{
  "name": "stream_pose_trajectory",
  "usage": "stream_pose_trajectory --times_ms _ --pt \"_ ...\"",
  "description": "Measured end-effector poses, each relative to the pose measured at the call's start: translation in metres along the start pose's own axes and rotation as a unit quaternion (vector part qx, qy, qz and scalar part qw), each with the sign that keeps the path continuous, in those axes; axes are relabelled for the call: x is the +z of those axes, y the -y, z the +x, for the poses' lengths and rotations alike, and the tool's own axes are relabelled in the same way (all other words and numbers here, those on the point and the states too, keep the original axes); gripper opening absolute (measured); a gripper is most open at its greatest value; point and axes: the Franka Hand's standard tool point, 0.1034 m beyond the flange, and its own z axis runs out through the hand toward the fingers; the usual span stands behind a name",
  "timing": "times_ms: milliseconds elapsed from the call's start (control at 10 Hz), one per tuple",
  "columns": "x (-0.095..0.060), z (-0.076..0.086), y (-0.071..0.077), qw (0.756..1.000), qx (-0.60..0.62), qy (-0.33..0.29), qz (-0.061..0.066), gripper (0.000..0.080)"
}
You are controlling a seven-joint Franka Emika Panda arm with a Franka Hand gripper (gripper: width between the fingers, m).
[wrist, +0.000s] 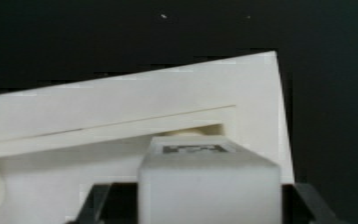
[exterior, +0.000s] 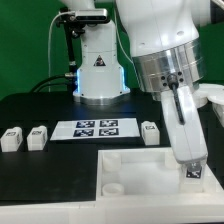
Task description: Assemble one leg
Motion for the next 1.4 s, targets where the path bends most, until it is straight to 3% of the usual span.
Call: stream_pose_trajectory --times_ms 100,200,300,500,700,800,900,1000,1100,1200,1300,1400 --pt "0.0003 -0.0001 -0.0002 1.0 -0.002 0.0 0.0 0.0297" --pt "0.0005 0.0 -0.0003 1.0 -0.026 0.0 0.0 0.0475" --pt "-0.0002 -0.0024 -0.001 0.997 -0.073 0.001 -0.008 0.059" --pt "-0.0031 -0.0041 0.0044 0.965 -0.264 -0.006 -0.01 0.0637" --pt "-0.0033 -0.0044 0.0049 0.94 -0.342 -0.005 -0.01 0.0646" --pt "-0.0033 -0.0036 0.0051 0.915 -0.403 -0.006 -0.011 0.0646" --pt "-0.0034 -0.001 0.0037 0.88 -0.474 -0.01 -0.021 0.0649" --pt "-0.0048 0.0034 0.0016 0.822 -0.566 -0.022 -0.052 0.0649" --pt "-0.0068 0.0027 0.0024 0.77 -0.634 -0.028 -0.069 0.0649" --pt "-0.007 0.0 0.0014 0.725 -0.683 -0.028 -0.078 0.0649" --pt "-0.007 0.0024 0.0024 0.697 -0.712 -0.026 -0.077 0.0649" --pt "-0.0071 0.0024 0.0024 0.712 -0.698 -0.026 -0.076 0.0649"
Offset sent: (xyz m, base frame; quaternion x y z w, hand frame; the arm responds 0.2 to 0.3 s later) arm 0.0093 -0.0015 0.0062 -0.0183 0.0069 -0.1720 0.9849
